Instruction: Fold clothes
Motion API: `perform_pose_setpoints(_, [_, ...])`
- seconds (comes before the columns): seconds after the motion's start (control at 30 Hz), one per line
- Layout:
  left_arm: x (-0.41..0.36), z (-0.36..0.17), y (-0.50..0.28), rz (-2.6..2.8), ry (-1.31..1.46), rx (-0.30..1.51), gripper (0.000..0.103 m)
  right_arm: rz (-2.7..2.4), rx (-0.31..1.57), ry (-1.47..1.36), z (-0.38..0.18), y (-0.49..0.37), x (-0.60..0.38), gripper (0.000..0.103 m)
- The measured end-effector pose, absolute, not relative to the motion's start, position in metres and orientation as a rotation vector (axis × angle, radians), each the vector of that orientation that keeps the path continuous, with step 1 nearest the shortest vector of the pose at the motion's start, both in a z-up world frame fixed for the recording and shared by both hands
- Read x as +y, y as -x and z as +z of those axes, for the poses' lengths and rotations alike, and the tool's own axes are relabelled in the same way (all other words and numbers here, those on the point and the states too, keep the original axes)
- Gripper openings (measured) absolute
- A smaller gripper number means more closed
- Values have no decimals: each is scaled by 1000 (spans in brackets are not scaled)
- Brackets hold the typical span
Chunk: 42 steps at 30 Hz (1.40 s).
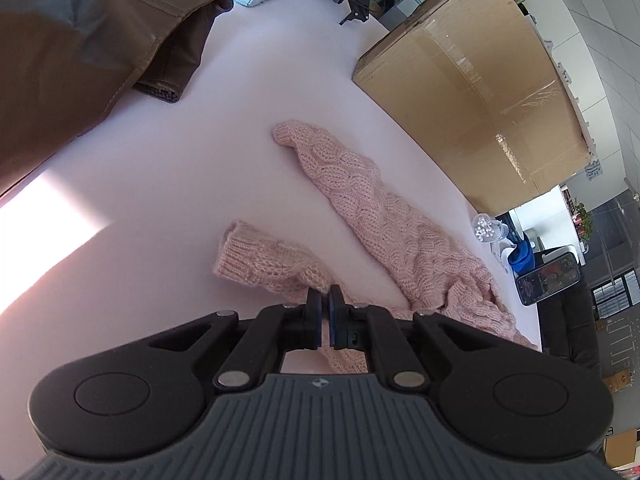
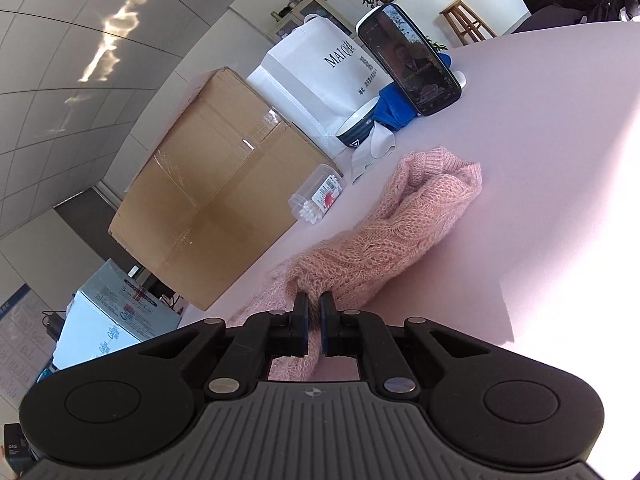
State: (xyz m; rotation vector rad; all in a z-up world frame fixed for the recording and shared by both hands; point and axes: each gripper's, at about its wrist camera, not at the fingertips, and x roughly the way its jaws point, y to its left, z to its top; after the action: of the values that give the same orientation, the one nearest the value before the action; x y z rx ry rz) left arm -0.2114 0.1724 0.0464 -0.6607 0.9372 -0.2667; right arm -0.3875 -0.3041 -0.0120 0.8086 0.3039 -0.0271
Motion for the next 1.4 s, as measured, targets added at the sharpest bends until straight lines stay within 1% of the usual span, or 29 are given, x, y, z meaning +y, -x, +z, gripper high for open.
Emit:
perform_pose_setpoints(0.23, [172,49,168,-225,747,947,3,-4,285,-736,23,360,-301,5])
perform_pose_setpoints(0.47, [169,78,105,-113,740,835,3,-61,322,-701,39,301,-306,5])
perform_pose_setpoints(0.5, [165,80,98,-109,722,839,3,-86,341,-687,38,290,-307,5])
perform_pose_setpoints(0.63, [140,75,66,-72,581,944,5,-179,460,-607,26,245,-306,7])
perform_pose_setpoints(0.67, [136,70,62,-71,542,965,7,-194,495,-583,21,235,-305,11])
perform_pose_setpoints(0.7, [136,67,60,-73,526,970,13,-202,521,-561,16,226,-304,15])
perform_pose_setpoints(0.73, [140,64,61,-77,524,961,17,-205,536,-540,12,221,-303,24])
perform_pose_setpoints(0.77, [147,61,63,-78,535,948,30,-206,538,-518,9,218,-303,31])
perform_pose_setpoints(0.8, [154,60,65,-79,549,935,47,-205,526,-501,8,217,-302,36])
perform_pose_setpoints(0.83, [165,60,69,-72,578,912,54,-200,511,-494,7,219,-302,46])
perform_pose_setpoints(0.87, [176,62,73,-60,594,886,64,-181,490,-500,6,222,-303,57])
perform_pose_setpoints(0.9, [184,65,76,-47,592,863,68,-152,461,-518,7,227,-305,63])
perform_pose_setpoints(0.93, [194,71,82,-15,569,819,69,-137,437,-537,9,231,-307,67])
perform_pose_setpoints(1.0, [202,80,91,44,477,750,79,-129,351,-539,18,246,-304,67])
perform_pose_setpoints(1.07, [204,85,95,51,375,718,80,-84,280,-426,32,263,-286,67])
perform_pose_setpoints(1.13, [194,80,93,-60,266,762,81,51,304,-321,42,268,-258,67])
perform_pose_setpoints(1.2, [179,71,91,-198,181,827,81,258,386,-280,44,265,-220,67])
perform_pose_setpoints(1.23, [169,68,92,-218,139,836,81,348,426,-243,44,263,-197,65])
perform_pose_setpoints(1.3, [149,62,96,-247,44,847,81,455,457,-64,42,263,-139,64])
perform_pose_setpoints(1.37, [132,58,103,-266,-47,836,81,519,456,153,34,264,-89,56])
perform_pose_setpoints(1.4, [129,56,104,-276,-61,839,81,542,451,256,29,264,-66,54])
